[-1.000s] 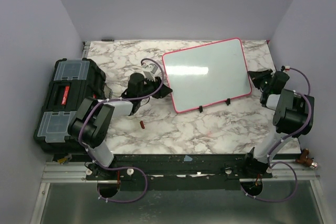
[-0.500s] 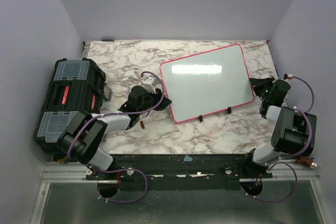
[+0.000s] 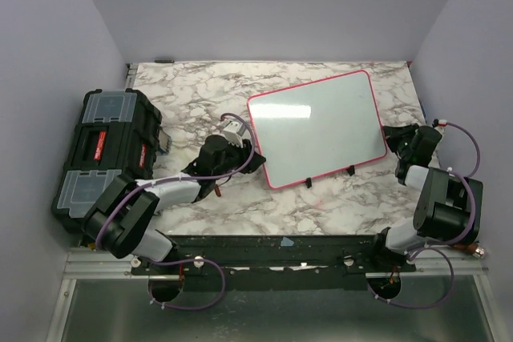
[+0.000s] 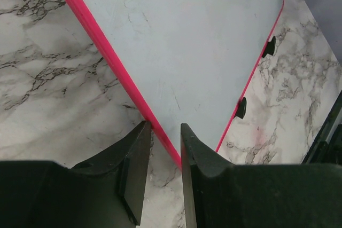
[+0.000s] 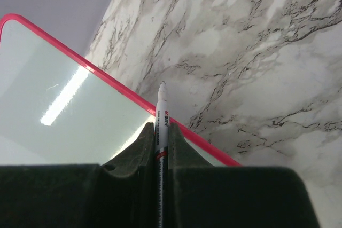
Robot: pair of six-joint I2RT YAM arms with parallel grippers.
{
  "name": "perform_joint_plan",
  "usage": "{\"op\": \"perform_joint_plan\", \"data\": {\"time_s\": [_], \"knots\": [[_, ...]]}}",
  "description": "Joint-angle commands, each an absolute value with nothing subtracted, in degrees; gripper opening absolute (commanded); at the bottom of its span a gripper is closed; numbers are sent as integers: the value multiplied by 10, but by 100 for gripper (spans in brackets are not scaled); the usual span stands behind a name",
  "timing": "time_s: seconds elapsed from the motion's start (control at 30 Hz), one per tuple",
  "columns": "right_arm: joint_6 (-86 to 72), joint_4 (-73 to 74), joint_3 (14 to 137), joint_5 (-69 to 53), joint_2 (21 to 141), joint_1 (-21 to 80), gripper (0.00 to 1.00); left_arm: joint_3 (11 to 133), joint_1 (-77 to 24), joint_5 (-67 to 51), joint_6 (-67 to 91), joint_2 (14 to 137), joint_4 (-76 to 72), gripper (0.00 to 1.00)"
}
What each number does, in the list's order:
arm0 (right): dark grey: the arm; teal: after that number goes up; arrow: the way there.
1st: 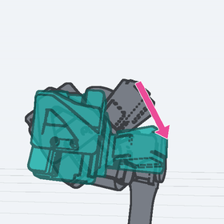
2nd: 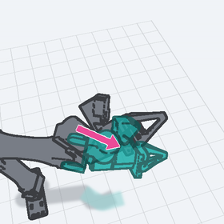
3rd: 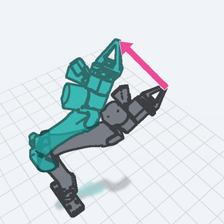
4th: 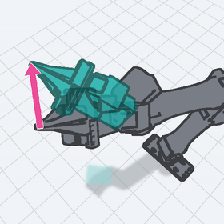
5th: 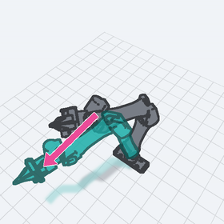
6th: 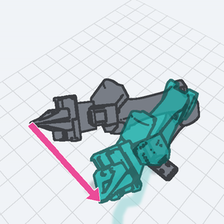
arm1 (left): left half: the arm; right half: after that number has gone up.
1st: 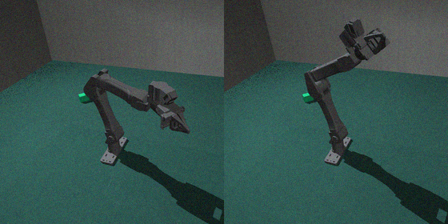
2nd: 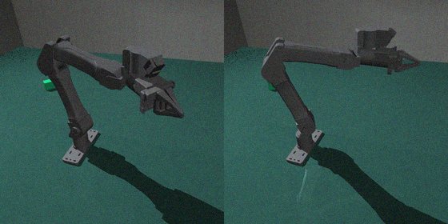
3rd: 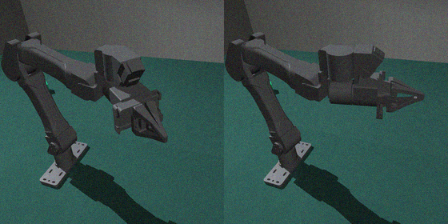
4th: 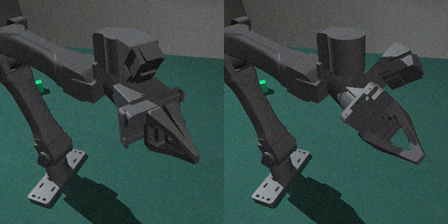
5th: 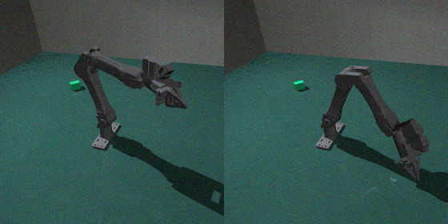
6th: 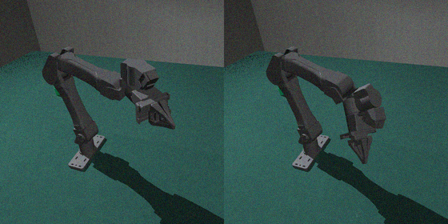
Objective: Write a sentence on the whiteboard
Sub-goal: Move the whiteboard to the center of the board.
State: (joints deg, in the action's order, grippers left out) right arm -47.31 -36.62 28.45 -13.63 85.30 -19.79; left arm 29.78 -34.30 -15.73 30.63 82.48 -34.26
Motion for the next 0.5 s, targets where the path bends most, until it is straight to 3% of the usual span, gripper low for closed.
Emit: {"op": "perform_joint_plan", "data": {"time_s": [0.0, 0.2, 0.47], "knots": [[-463, -273, 288, -235, 843, -168, 1, 318, -377, -214, 303, 823, -314, 30], [-449, -251, 307, -197, 824, -169, 1, 324, -377, -205, 290, 810, -289, 30], [-416, -200, 329, -164, 768, -169, 1, 321, -376, -198, 275, 794, -264, 39]]}}
